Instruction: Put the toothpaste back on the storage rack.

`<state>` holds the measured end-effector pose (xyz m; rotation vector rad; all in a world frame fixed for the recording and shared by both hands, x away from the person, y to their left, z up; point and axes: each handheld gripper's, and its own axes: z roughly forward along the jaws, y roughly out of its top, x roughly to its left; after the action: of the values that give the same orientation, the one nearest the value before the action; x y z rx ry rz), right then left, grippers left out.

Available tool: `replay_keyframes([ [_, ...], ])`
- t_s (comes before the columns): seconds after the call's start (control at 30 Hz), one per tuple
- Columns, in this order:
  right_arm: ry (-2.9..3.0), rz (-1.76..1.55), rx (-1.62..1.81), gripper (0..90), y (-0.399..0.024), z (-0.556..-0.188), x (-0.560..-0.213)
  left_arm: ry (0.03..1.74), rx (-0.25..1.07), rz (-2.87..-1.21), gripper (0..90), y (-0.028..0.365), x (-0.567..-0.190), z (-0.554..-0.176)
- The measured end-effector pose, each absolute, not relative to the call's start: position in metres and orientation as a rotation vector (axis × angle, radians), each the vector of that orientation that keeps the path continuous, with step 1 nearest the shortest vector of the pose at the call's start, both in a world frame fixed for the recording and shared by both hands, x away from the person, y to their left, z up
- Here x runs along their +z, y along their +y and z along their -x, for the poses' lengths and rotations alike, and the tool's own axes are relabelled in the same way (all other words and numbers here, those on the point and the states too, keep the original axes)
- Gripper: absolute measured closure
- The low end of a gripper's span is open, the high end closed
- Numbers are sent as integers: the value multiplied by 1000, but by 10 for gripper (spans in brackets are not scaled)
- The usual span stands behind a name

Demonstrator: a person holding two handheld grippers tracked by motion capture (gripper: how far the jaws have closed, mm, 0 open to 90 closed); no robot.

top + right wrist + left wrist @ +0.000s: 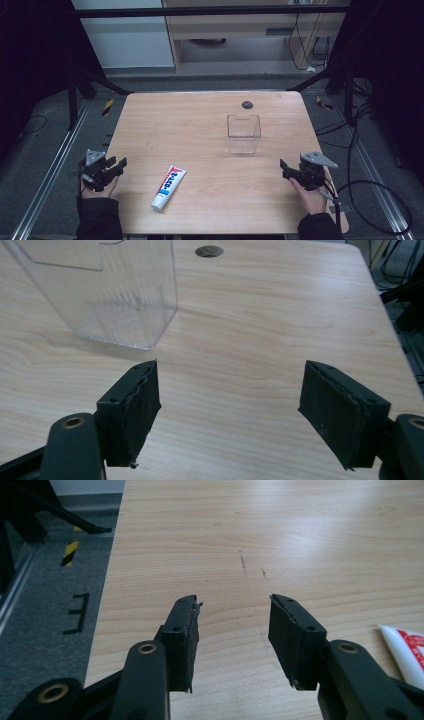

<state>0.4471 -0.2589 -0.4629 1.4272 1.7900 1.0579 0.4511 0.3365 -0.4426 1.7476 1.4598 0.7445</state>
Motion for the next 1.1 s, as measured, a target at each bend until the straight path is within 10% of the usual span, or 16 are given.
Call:
replay_keyframes([
  [0.23,1828,-1431,1050,239,-255,-439,-468,1449,721,-1768,521,331,-443,-444],
  [0.77,1867,-1421,1032,249,-253,-433,-472,1352,529,-1982,861,296,-447,-437],
  [1.1,1886,-1419,1022,247,-252,-434,-474,1304,434,-2066,898,276,-451,-432],
])
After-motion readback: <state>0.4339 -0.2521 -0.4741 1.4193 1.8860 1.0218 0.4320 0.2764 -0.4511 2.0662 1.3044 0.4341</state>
